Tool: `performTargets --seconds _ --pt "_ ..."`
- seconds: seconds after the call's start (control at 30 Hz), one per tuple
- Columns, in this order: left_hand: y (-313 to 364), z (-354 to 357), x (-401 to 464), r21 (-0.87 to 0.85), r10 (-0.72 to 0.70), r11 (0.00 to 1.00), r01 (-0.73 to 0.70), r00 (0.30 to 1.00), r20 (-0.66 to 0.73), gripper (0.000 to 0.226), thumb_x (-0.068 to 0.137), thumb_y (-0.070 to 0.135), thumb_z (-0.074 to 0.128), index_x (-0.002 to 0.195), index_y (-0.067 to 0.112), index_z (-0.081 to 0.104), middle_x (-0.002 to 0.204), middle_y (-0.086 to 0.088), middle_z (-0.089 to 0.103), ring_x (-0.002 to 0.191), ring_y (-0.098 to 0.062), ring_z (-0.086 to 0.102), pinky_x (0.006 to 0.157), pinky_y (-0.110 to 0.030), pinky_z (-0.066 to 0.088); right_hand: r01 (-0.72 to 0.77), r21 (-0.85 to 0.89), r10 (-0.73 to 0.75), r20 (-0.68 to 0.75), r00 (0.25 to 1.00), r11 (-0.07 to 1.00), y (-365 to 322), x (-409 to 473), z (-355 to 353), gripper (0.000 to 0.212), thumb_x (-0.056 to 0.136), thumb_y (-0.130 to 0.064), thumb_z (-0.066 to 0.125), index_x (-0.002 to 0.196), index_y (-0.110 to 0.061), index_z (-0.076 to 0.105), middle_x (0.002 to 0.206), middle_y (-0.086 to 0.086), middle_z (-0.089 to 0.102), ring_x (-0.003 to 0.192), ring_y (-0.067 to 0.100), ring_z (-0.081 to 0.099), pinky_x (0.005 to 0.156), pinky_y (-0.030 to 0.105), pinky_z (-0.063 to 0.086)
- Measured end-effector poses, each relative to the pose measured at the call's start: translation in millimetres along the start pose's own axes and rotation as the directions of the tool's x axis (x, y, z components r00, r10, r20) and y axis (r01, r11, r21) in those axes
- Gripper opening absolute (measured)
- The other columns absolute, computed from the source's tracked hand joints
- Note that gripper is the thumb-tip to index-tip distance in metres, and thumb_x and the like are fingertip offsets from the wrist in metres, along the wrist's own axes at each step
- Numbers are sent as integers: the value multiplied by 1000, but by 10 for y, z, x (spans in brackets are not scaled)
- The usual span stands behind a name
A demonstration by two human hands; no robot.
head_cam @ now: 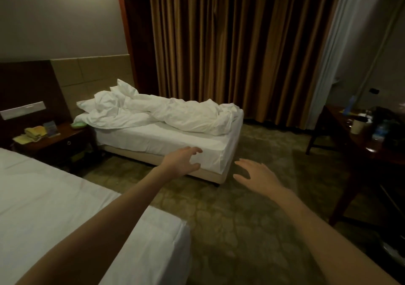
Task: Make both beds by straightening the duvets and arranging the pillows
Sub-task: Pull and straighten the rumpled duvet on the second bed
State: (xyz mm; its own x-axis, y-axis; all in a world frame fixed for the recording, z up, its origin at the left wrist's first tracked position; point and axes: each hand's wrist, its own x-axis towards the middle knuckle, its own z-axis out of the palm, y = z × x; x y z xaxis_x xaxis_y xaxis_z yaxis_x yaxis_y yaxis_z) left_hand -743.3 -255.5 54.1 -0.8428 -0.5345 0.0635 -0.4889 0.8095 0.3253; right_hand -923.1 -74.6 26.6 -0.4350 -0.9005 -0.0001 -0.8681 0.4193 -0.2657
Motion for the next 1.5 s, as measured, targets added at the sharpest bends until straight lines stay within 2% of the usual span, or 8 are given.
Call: performTargets --seconds 0.27,0.47,0.7,1.03,1.3,1.5 --pt "-222 115 1694 -13 -141 990 140 989 -38 50 90 43 56 137 32 42 138 6 48 119 -16 51 92 -35 47 117 -2 -117 78 990 993 854 1883 -214 58 96 -55 40 147 -31 29 155 -8 26 141 11 25 116 38 14" --pt "-788 220 2985 13 -180 983 182 982 -63 50 92 40 55 139 31 40 138 5 48 120 -16 50 88 -33 47 169 -21 -166 116 979 985 1157 3326 -134 57 96 -53 40 148 -30 30 156 -8 25 142 12 24 115 36 16" --pt "-1544 262 4738 8 -141 990 141 990 4 49 92 40 55 138 31 41 138 6 48 122 -16 48 95 -36 45 94 -34 -89 129 988 995 1479 4964 -111 58 96 -53 40 148 -31 26 157 -8 21 143 12 21 117 36 11" --pt "-2107 642 7023 -31 -91 995 92 995 41 48 91 36 56 138 31 43 138 9 48 126 -13 45 95 -31 40 51 -34 -46 128 991 998 2315 7075 -1 59 96 -54 38 149 -29 26 157 -7 23 143 11 20 117 34 10" --pt "-2594 1083 8621 -67 -165 983 172 981 101 47 91 34 57 136 29 45 134 4 50 122 -17 48 92 -30 42 105 36 -111 208 972 994 3021 8858 287 58 97 -51 40 149 -27 26 157 -6 22 144 13 20 118 40 14" --pt "-2970 1450 9441 -83 -188 975 204 967 170 49 91 35 56 137 31 43 136 5 49 125 -17 46 95 -31 39 74 67 -90 275 957 995 3299 9726 658 58 97 -52 40 148 -31 25 157 -8 22 144 12 18 119 40 12"
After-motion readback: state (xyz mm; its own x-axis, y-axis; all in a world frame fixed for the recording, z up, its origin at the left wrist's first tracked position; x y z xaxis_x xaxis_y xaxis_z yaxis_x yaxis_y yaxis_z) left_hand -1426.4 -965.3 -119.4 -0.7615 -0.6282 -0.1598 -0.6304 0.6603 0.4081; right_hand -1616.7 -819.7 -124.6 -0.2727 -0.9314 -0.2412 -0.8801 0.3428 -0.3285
